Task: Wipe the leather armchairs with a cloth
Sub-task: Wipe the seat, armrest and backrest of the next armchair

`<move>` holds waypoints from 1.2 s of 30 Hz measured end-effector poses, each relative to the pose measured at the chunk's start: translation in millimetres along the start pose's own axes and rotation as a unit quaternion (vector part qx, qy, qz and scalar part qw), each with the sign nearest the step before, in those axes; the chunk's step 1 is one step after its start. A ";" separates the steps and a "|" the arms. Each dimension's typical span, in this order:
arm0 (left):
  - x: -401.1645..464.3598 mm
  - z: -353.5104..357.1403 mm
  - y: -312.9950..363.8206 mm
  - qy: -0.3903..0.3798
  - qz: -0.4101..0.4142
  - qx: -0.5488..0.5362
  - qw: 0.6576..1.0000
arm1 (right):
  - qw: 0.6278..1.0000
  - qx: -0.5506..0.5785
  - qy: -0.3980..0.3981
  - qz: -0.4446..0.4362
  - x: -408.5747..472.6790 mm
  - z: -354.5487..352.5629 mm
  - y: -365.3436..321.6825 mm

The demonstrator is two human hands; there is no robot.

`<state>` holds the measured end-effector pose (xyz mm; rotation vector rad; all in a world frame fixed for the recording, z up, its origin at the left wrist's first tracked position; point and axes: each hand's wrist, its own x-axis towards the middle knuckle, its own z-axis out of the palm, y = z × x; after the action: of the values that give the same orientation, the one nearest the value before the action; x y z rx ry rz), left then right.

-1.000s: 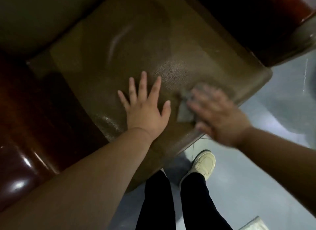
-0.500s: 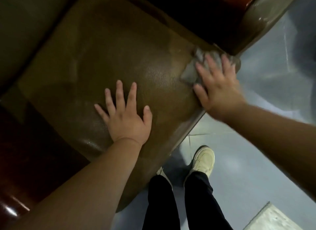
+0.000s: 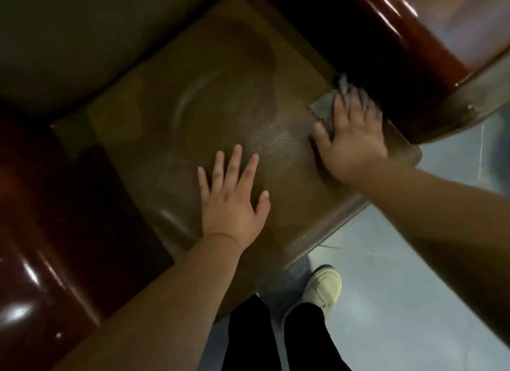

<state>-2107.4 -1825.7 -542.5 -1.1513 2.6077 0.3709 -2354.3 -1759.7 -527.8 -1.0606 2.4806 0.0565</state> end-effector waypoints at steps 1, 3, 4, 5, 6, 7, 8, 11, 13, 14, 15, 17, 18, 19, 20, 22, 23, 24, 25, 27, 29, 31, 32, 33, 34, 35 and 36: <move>-6.6 3.0 -6.3 -0.004 0.000 -0.008 1.000 | 1.000 -0.022 -0.001 -0.008 -12.6 7.8 -21.2; -28.6 8.1 -22.5 -0.003 -0.019 -0.035 0.999 | 0.986 -0.062 -0.060 -0.140 -53.4 22.8 -55.3; -42.3 10.7 -31.7 -0.002 -0.039 -0.046 0.998 | 0.963 -0.091 -0.099 -0.231 -73.7 27.0 -63.0; -56.8 14.7 -40.6 -0.001 -0.066 -0.052 0.996 | 0.934 -0.122 -0.130 -0.311 -87.0 26.7 -65.2; -71.6 19.1 -47.3 -0.001 -0.101 -0.058 0.993 | 0.904 -0.146 -0.151 -0.373 -85.3 21.1 -60.8; -85.3 22.1 -52.3 -0.004 -0.146 -0.068 0.987 | 0.878 -0.169 -0.156 -0.421 -69.9 12.9 -55.5; -95.8 25.4 -55.1 -0.009 -0.186 -0.083 0.979 | 0.861 -0.192 -0.147 -0.448 -49.1 6.4 -53.7; -103.5 32.0 -53.1 -0.003 -0.235 -0.155 0.960 | 0.896 -0.196 -0.080 -0.390 8.6 -9.9 -77.4; -110.5 33.2 -57.1 0.000 -0.221 -0.175 0.959 | 0.955 -0.136 -0.073 -0.252 20.4 -5.0 -117.5; -112.0 33.6 -59.6 0.002 -0.213 -0.176 0.961 | 0.971 -0.115 -0.075 -0.195 14.1 -2.0 -135.9; -115.2 34.3 -66.5 -0.001 -0.227 -0.186 0.956 | 0.973 -0.113 -0.082 -0.185 -0.7 5.8 -154.8; -116.4 30.8 -76.4 -0.003 -0.303 -0.229 0.925 | 0.935 -0.162 -0.091 -0.301 -42.2 23.6 -173.3; -113.4 27.4 -77.5 0.003 -0.351 -0.266 0.898 | 0.899 -0.191 -0.102 -0.382 -62.5 30.3 -173.6; -108.6 22.7 -77.6 0.008 -0.396 -0.306 0.866 | 0.862 -0.214 -0.117 -0.445 -78.5 36.4 -169.7; -104.6 18.3 -78.5 0.008 -0.430 -0.334 0.839 | 0.828 -0.232 -0.132 -0.493 -88.4 41.4 -164.8; -101.2 12.3 -79.6 0.015 -0.466 -0.355 0.810 | 0.774 -0.254 -0.156 -0.559 -79.8 38.5 -166.2; -101.5 12.9 -79.9 0.024 -0.468 -0.357 0.808 | 0.750 -0.272 -0.153 -0.583 -65.2 34.9 -172.7; -102.9 15.1 -80.5 0.033 -0.463 -0.356 0.811 | 0.733 -0.283 -0.134 -0.604 -48.6 33.8 -183.7; -105.2 19.1 -80.8 0.040 -0.453 -0.352 0.818 | 0.736 -0.285 -0.116 -0.603 -32.6 33.1 -199.0; -111.7 29.9 -79.1 0.064 -0.440 -0.337 0.830 | 0.786 -0.262 -0.086 -0.553 -8.2 34.0 -239.2; -121.3 39.8 -73.4 0.091 -0.445 -0.330 0.827 | 0.828 -0.239 -0.075 -0.502 -12.7 45.3 -267.8; -132.5 46.1 -61.4 0.084 -0.463 -0.333 0.817 | 0.799 -0.266 -0.070 -0.535 -42.4 59.6 -257.3; -138.4 46.8 -54.6 0.063 -0.474 -0.337 0.811 | 0.757 -0.284 -0.083 -0.583 -60.4 64.1 -238.7; -143.2 45.9 -48.3 0.043 -0.481 -0.337 0.808 | 0.712 -0.295 -0.105 -0.629 -77.7 64.9 -215.4; -147.1 43.0 -42.4 0.028 -0.482 -0.330 0.811 | 0.674 -0.301 -0.131 -0.662 -91.3 62.2 -192.2; -151.5 41.4 -35.5 0.018 -0.477 -0.319 0.818 | 0.642 -0.306 -0.153 -0.686 -96.9 56.8 -175.1; -156.4 42.4 -27.6 0.013 -0.471 -0.309 0.826 | 0.612 -0.313 -0.174 -0.705 -92.0 50.9 -168.4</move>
<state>-1979.4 -1723.1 -532.1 -2.4389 1.5912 0.9700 -2161.6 -1805.6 -513.8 -2.6276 0.6586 0.5782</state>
